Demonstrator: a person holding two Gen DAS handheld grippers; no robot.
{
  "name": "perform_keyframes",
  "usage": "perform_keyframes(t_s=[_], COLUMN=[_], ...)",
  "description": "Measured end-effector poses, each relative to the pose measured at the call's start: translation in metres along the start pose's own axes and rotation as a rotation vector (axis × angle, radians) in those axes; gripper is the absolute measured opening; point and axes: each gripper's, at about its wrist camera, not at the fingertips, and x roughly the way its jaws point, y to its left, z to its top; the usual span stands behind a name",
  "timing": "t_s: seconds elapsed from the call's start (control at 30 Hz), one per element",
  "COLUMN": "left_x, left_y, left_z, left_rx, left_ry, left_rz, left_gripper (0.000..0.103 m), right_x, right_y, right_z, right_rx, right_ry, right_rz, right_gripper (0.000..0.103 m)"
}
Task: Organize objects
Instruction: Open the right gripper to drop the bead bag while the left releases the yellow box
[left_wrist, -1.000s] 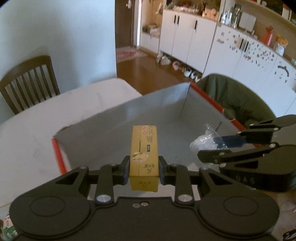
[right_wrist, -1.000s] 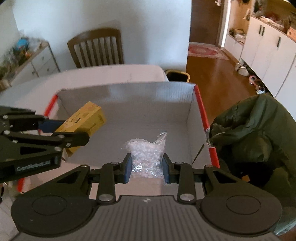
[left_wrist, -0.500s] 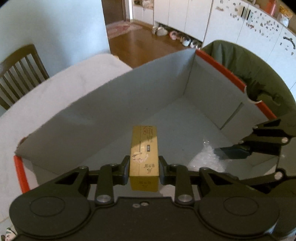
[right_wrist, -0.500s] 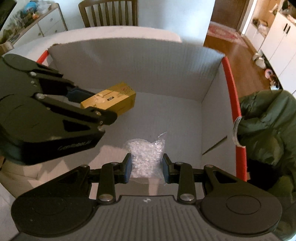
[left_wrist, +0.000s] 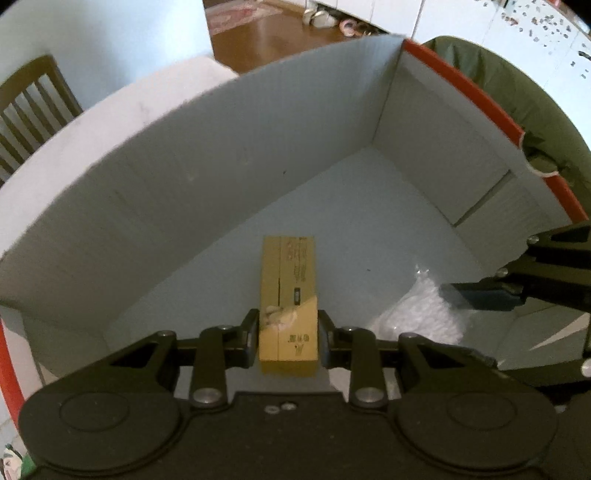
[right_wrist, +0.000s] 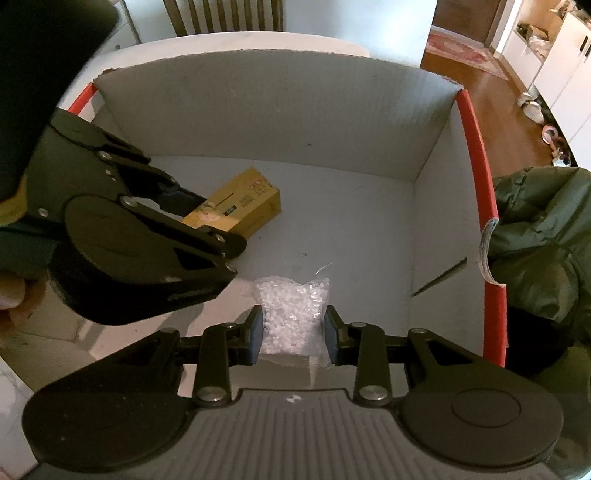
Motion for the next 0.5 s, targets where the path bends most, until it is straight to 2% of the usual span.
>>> perform_keyframes(t_s=[0.1, 0.27, 0.3, 0.4, 0.5], left_x=[-0.002, -0.005, -0.008, -0.017, -0.032], left_y=[0.001, 0.004, 0.005, 0.009, 0.014], left_z=[0.000, -0.002, -0.003, -0.007, -0.009], left_rx=[-0.003, -0.019, -0.023, -0.037, -0.053], left_ry=[0.008, 0.008, 0.002, -0.029, -0.068], left_rz=[-0.002, 0.000, -0.002, -0.008, -0.021], left_gripper=[0.032, 0.037, 0.039, 0.055, 0.055], right_x=[-0.002, -0.010, -0.011, -0.017, -0.025], right_y=[-0.003, -0.005, -0.005, -0.005, -0.003], right_z=[0.007, 0.004, 0.004, 0.001, -0.001], right_rx=[0.010, 0.003, 0.003, 0.006, 0.003], right_ry=[-0.012, -0.042, -0.051, -0.071, -0.095], right_rz=[0.016, 0.022, 0.021, 0.032, 0.031], right_gripper=[0.036, 0.051, 0.052, 0.052, 0.052])
